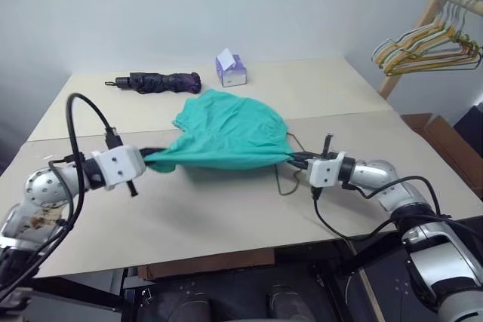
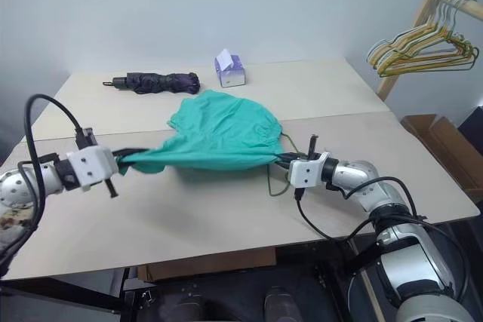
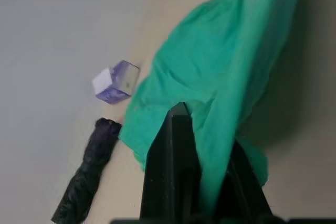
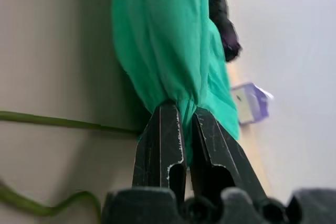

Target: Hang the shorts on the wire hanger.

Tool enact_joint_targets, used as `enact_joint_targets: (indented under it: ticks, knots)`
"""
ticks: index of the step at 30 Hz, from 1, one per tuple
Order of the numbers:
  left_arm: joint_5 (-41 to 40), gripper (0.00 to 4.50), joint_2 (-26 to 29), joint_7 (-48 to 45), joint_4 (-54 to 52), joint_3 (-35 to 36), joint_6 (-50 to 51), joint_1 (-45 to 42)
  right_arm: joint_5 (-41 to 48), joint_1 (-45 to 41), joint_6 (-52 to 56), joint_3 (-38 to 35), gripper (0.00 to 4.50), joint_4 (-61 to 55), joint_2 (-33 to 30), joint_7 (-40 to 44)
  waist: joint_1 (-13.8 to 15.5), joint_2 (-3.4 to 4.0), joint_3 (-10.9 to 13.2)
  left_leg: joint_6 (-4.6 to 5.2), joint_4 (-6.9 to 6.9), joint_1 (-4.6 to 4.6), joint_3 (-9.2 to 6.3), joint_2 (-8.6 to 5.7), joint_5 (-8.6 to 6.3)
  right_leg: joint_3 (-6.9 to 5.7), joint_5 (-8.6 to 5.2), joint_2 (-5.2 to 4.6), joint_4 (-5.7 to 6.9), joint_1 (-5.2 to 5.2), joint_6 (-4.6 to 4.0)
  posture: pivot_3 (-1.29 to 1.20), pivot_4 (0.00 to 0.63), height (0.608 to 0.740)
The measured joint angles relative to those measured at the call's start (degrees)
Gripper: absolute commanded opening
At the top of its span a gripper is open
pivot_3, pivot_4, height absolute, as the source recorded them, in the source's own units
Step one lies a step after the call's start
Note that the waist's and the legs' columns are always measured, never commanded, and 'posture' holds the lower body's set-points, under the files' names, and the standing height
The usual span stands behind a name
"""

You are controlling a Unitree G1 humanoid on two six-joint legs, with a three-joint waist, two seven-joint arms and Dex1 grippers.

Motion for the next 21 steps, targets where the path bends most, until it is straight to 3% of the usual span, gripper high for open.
enact_joint_targets:
  ticks: [6,10,21]
  knots:
    - [-3.44,0.03,8.95,-15.45,-5.25,0.86,2.24,9.09,-1.8,4.16,-1.26,1.86,0.0,-5.13,-0.85,2.93,1.05,-0.06,0.04,0.1,0.01,-0.19,0.05,0.03,-0.06,0.0,-0.07,0.01,0.04,-0.18,-0.05,0.06,0.049,0.74]
    - [-4.15,0.03,12.1,-21.28,-8.66,2.12,2.56,13.13,-1.53,6.61,-0.82,1.89,0.0,-9.26,-1.72,4.42,1.82,-0.07,0.04,0.1,0.05,-0.16,0.09,0.03,-0.06,0.02,-0.08,0.01,0.06,-0.16,-0.06,0.05,0.044,0.74]
    - [-3.87,0.03,13.22,-26.54,-13.07,5.61,3.78,20.6,7.91,21.88,12.53,1.77,0.0,-31.92,-8.01,14.05,2.08,-0.11,0.06,0.16,0.09,-0.16,0.13,0.08,-0.1,0.02,-0.14,0.04,0.04,-0.14,-0.11,0.04,0.047,0.74]
